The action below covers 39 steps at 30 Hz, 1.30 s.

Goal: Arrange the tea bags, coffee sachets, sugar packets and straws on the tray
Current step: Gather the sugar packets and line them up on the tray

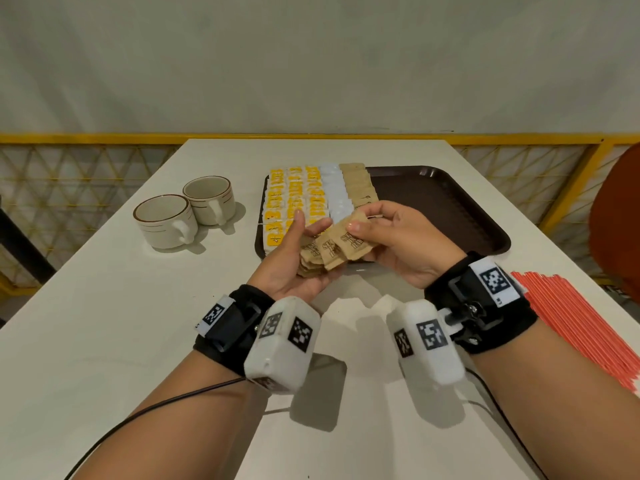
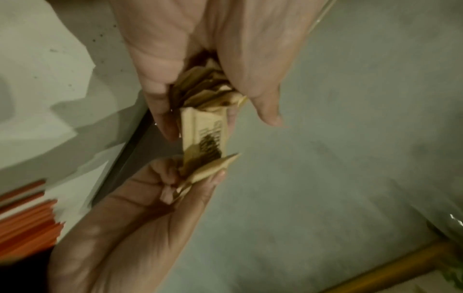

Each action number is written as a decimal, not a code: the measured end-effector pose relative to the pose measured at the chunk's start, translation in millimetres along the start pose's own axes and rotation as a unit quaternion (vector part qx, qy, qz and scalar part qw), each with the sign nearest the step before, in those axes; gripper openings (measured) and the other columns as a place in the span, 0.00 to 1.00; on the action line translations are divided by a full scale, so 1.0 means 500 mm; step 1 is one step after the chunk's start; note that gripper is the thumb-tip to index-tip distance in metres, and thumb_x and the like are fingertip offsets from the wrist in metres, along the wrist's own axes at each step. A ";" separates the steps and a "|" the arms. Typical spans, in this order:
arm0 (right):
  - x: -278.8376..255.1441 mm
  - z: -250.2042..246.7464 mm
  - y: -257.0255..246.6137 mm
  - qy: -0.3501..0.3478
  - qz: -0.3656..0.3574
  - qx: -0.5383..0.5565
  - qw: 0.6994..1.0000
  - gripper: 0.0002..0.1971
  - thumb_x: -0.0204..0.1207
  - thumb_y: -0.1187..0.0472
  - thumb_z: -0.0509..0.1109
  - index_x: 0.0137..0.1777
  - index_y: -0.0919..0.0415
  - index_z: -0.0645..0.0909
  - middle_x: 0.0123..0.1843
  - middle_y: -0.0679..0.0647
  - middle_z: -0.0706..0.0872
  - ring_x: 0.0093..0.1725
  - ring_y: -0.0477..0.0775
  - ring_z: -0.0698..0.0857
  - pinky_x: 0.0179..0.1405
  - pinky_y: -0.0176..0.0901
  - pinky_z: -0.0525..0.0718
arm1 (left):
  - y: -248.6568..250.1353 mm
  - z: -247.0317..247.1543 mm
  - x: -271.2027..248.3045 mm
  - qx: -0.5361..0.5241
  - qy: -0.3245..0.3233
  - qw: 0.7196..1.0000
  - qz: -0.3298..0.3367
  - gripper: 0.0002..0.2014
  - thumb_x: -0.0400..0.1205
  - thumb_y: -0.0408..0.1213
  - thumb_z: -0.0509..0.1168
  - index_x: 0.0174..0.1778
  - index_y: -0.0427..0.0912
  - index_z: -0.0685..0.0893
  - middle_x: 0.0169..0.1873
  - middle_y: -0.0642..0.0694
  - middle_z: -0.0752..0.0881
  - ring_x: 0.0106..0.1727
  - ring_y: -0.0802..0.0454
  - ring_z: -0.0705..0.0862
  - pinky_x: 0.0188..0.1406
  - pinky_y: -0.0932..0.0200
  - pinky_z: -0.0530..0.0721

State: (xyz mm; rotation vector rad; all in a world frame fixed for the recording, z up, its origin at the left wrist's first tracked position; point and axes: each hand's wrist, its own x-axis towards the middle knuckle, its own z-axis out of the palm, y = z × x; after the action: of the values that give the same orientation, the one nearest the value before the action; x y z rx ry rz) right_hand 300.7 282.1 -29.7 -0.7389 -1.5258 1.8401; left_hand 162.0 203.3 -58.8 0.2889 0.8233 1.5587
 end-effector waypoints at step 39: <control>0.029 0.043 -0.030 -0.237 -0.164 -0.564 0.774 0.34 0.62 0.51 0.83 0.69 0.53 0.76 0.63 0.46 0.80 0.61 0.42 0.77 0.61 0.31 0.74 | -0.011 0.009 -0.009 -0.046 -0.043 0.997 -0.039 0.46 0.72 0.76 0.49 0.67 0.39 0.80 0.65 0.38 0.82 0.69 0.42 0.79 0.65 0.48 0.77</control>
State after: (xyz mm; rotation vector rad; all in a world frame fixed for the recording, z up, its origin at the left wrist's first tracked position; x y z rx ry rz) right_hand 277.1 281.6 -11.4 -0.4045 -2.9090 0.6918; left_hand 169.7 200.2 -58.0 0.2516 0.6853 1.4958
